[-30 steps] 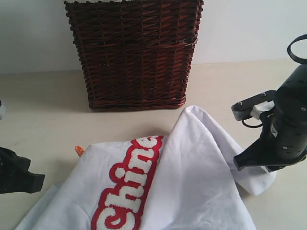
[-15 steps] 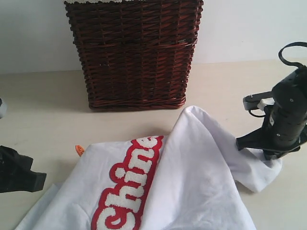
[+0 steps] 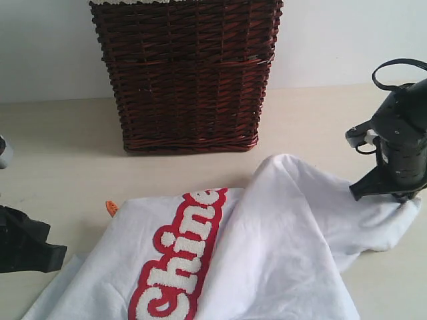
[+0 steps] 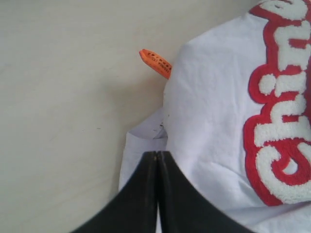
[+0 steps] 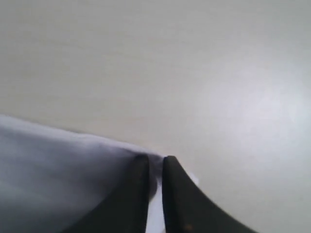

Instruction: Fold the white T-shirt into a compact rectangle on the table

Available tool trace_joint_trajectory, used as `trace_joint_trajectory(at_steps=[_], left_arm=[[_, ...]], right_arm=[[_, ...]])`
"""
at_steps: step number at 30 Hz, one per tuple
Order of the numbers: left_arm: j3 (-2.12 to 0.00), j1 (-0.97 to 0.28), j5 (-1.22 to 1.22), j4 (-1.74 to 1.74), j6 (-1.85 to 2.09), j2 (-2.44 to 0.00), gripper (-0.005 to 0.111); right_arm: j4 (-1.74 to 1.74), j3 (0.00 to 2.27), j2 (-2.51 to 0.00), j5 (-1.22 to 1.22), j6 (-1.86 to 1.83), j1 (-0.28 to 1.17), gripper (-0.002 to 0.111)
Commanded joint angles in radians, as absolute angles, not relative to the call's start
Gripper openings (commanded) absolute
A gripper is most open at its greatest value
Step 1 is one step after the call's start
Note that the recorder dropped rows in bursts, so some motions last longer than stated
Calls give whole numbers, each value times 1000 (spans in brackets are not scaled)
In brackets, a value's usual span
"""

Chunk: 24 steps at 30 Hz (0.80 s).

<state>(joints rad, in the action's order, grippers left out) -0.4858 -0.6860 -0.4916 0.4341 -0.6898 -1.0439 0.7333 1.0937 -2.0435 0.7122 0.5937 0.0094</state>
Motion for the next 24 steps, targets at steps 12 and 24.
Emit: trace_joint_trajectory(at_steps=[12,24], left_arm=[[-462,-687,-319,398,-626,-1068,0],[-467,-868,-230,303,-512,-1355,0]], right_arm=[[496,1285,-1979,756,326,-140,12],[-315,1214,-1575,836,-418,-98,12]])
